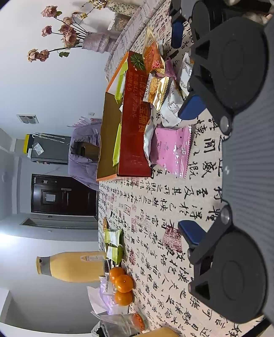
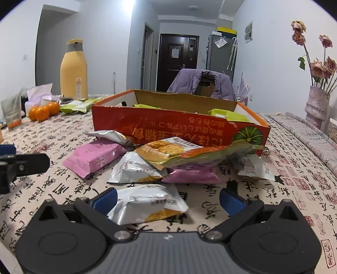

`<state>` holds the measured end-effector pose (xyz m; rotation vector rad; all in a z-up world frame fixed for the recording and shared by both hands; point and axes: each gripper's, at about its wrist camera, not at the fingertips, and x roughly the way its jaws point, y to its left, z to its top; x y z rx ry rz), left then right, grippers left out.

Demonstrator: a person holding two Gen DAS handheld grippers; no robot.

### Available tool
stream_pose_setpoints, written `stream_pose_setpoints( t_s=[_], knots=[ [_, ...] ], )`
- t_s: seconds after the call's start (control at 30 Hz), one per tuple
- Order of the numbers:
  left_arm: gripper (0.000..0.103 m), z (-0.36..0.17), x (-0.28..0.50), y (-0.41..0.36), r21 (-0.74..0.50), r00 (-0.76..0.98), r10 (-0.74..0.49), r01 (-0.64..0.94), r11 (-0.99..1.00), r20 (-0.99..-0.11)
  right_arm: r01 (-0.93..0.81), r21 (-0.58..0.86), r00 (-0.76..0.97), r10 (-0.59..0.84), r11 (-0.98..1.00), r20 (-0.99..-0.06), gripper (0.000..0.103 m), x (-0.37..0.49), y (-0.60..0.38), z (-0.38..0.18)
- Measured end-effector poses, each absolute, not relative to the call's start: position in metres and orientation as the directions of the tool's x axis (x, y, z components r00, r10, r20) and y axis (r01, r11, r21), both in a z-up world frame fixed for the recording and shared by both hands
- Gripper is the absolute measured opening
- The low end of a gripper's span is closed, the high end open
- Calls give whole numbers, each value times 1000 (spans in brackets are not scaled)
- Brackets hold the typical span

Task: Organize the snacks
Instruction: 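Lower the right gripper onto a white snack packet and close it, then grasp the pink packet with the left gripper while the right holds the white packet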

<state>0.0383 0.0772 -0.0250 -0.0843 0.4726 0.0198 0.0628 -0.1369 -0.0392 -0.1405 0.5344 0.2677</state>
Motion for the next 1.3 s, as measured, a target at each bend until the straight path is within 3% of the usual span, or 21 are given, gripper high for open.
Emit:
stream_pose_setpoints(
  t_s=[0.23,0.3,0.37,0.77,1.3],
  knots=[
    [103,-31,38,81,-96,885,-23,-24,995,-464,-315,-96,823,221,944,-524,100,63,-127,-45],
    [103,-31,38,81,-99,884,-27,-22,995,-466,-323,-102,827,229,941,-513,94,61,-126,-45],
    [103,-32,37,81,-103,883,-31,-20,994,-468,-340,-89,826,252,936,-504,81,59,-127,-45],
    [103,-32,35,80,-103,881,-24,-28,994,-472,-398,-7,798,342,917,-496,49,55,-143,-45],
    [103,-27,34,72,-89,884,-19,-26,996,-467,-380,66,816,367,923,-447,44,42,-177,-33]
  ],
)
